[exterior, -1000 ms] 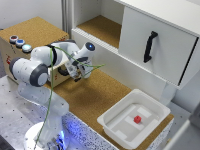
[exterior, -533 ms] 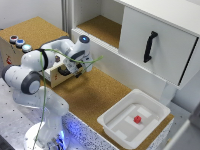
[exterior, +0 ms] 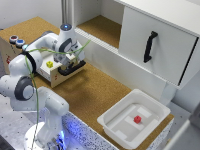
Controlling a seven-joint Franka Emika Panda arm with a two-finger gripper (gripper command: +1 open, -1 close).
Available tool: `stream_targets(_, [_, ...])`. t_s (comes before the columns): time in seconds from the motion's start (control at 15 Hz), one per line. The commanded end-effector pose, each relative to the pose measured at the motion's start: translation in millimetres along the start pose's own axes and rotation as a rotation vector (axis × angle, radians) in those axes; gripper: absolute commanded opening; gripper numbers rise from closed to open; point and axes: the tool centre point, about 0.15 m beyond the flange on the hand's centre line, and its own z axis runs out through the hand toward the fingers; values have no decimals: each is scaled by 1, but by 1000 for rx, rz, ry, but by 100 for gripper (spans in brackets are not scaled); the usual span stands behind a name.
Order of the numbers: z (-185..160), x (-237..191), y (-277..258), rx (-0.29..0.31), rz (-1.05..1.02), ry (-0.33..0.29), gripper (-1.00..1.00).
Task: Pick up the purple block
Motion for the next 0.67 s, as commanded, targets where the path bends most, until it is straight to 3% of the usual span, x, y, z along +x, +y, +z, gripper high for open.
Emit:
stream_targets(0.0, [8,-8,-61,15,-98,-144,100])
stream_targets(0.47, [59,-28,-124,80,-154,-271,100])
stream_targets(0.6, [74,-27,-132,68,-152,-292,100])
